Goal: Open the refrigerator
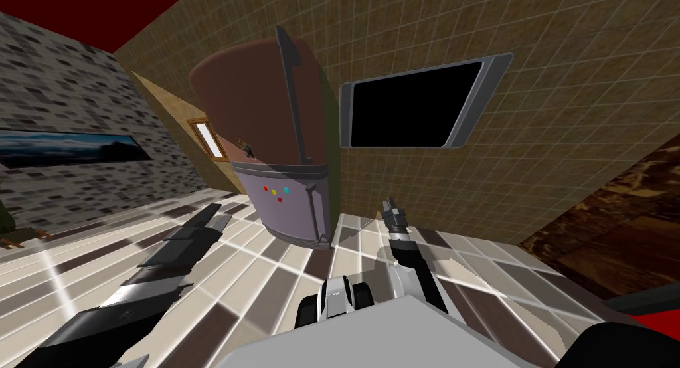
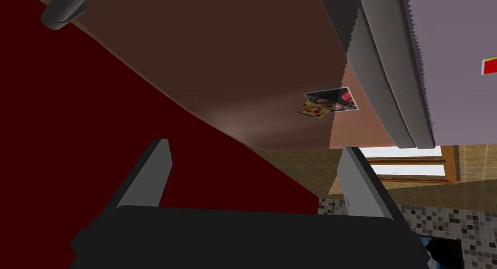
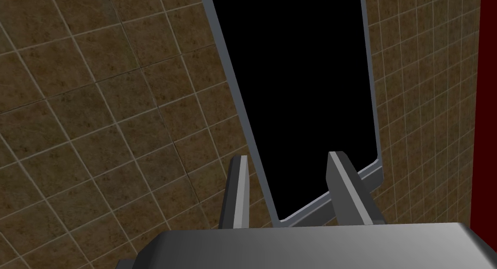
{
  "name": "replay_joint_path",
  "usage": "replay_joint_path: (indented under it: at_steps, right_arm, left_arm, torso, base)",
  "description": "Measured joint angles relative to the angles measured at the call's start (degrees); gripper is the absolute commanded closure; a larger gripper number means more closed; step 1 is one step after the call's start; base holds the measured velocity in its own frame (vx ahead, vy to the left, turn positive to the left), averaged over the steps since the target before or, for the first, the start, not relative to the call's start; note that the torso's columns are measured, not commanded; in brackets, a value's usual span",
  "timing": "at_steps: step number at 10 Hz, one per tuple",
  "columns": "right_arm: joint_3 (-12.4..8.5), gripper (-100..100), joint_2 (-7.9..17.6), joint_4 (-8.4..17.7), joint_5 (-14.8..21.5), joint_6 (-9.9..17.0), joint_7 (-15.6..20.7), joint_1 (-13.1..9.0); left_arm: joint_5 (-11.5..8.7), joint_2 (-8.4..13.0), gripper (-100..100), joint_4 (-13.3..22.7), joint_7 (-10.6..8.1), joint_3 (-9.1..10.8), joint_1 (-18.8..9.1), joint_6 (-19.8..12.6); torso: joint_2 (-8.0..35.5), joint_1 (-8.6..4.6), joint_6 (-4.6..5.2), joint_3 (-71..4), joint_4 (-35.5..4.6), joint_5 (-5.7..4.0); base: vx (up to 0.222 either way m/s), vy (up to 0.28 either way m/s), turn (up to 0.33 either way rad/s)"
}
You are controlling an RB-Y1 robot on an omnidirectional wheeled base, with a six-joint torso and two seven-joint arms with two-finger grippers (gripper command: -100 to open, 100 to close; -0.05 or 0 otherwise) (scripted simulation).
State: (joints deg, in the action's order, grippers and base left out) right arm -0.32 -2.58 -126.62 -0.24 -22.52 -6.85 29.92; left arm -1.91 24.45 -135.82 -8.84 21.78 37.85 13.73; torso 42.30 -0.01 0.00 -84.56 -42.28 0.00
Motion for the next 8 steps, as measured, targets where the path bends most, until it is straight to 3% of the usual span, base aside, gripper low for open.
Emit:
replay_joint_path:
  at_steps: [6, 8]
  right_arm:
    - [0.0, 0, 0.0, 0.0, 0.0, 0.0, 0.0, 0.0]
    - [0.0, 0, 0.0, 0.0, 0.0, 0.0, 0.0, 0.0]
  left_arm:
    - [-3.1, 10.2, -100, -2.1, -4.66, 9.29, 3.9, -8.5]
    - [-3.7, 12.9, -100, -2.2, -5.61, 11.11, 4.6, -10.2]
  torso:
    - [0.0, 0.01, 0.00, 0.0, 0.0, 0.00]
    - [0.1, 0.12, 0.00, 0.1, 0.0, 0.03]
  base:
    - [0.112, -0.089, -0.018]
    - [0.083, -0.057, -0.018]
